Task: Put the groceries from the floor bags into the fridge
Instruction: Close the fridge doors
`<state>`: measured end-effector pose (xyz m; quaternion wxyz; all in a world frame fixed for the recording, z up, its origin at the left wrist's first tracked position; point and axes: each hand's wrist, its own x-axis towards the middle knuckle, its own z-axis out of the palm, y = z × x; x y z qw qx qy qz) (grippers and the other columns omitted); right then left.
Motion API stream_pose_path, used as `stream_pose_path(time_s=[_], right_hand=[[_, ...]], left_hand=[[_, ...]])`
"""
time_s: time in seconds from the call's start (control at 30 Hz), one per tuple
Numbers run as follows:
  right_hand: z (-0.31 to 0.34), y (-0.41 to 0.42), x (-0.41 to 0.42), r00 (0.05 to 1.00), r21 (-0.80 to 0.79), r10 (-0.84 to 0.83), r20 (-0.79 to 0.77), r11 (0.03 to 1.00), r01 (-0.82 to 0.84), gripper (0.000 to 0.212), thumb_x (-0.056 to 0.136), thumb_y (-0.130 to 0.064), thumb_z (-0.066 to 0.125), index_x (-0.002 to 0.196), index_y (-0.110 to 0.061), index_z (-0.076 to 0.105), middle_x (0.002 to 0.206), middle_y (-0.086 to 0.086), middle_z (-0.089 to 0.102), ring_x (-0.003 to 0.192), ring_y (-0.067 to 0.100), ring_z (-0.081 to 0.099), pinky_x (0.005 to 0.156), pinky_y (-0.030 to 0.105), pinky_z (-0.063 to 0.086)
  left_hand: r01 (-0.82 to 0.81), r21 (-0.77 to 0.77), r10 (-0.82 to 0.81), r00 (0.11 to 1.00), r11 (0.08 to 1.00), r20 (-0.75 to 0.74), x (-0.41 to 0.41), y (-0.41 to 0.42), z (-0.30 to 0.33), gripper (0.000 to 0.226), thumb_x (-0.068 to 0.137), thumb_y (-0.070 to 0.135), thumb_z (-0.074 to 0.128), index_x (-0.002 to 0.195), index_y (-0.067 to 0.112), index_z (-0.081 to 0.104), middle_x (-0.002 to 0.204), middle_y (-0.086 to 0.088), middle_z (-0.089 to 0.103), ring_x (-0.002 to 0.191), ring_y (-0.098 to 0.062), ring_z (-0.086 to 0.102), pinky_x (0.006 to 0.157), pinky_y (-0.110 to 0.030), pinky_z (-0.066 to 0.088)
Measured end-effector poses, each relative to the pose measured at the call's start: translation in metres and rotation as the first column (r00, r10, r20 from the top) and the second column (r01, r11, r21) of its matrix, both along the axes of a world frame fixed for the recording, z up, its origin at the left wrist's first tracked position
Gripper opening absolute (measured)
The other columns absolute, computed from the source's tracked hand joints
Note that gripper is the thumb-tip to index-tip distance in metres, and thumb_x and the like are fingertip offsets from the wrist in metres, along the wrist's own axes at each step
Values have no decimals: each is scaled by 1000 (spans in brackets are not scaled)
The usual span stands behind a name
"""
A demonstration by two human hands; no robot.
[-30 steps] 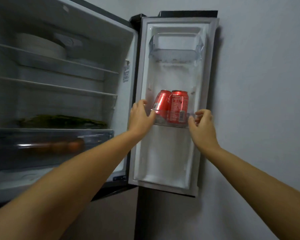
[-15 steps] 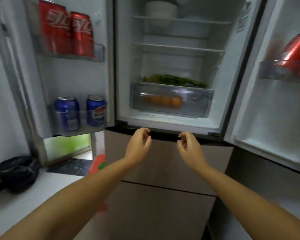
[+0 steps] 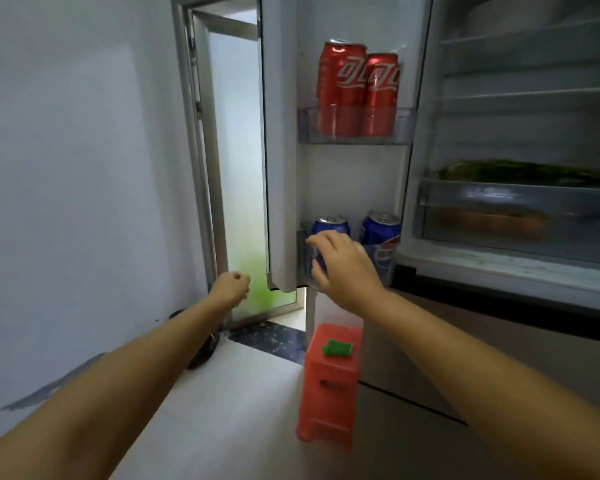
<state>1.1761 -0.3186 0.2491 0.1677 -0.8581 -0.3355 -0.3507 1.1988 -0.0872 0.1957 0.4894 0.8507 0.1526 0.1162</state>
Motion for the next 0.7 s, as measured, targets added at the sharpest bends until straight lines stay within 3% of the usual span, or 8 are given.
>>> stream_pose_path(time_s=[0.07,0.17,0.27,0.4,0.5,0.57,0.63,0.7], right_hand=[[-5,9,4,995,-58,-99,30,993,100,40,90,-22,52,128,-12,52,123,7,56,107,26,55,94,40,39],[-9,6,5,991,-42,-123,43,991,125,37,88,-19,54,124,-10,56,114,9,61,102,27,57,94,40,40],[-6,-8,1,996,12,-85,19,996,85,30,89,-17,52,117,-9,58,105,8,63,98,25,58,91,37,40],[-8,-40,-10,996,58,-77,49,996,74,28,86,-19,49,110,-8,59,91,5,61,84,20,57,81,28,37],[-9,-83,-19,997,111,-78,10,991,77,20,86,-11,55,104,-5,59,90,8,61,80,20,54,76,29,42],[-9,-119,-23,997,99,-76,-23,992,78,20,84,-12,52,102,-5,59,91,11,59,80,22,54,71,34,48],[-6,-156,-27,993,50,-111,-35,992,113,28,82,-17,45,102,-3,58,94,13,59,86,24,53,73,36,48],[-5,-191,-33,985,-4,-173,1,985,173,32,83,-20,43,104,-2,59,102,16,59,97,24,50,78,38,49]], left_hand=[[-23,-117,41,987,993,158,14,5,34,29,97,29,38,94,8,59,102,-15,63,88,-25,57,78,-34,46],[111,-209,-51,961,972,272,22,-23,80,46,98,40,28,125,11,53,122,-3,55,116,-20,51,104,-39,39],[195,-299,-81,931,934,355,28,-54,105,50,101,39,18,132,12,46,120,-1,51,113,-18,47,96,-32,36],[164,-348,2,902,923,431,29,-65,111,41,101,38,20,103,9,49,98,-11,55,91,-25,50,77,-32,45],[254,-253,-81,837,933,542,12,-80,109,39,101,39,29,115,11,52,112,-13,57,105,-24,54,94,-37,47],[297,-140,-144,758,944,636,-5,-100,111,33,100,34,36,122,13,49,112,-3,56,109,-17,53,95,-30,47],[324,-47,-208,704,945,680,-20,-125,112,33,99,32,41,127,16,45,115,3,54,110,-13,53,96,-27,47],[339,59,-276,641,939,716,-28,-153,112,43,97,32,46,138,17,38,131,2,51,122,-11,49,101,-22,44]])
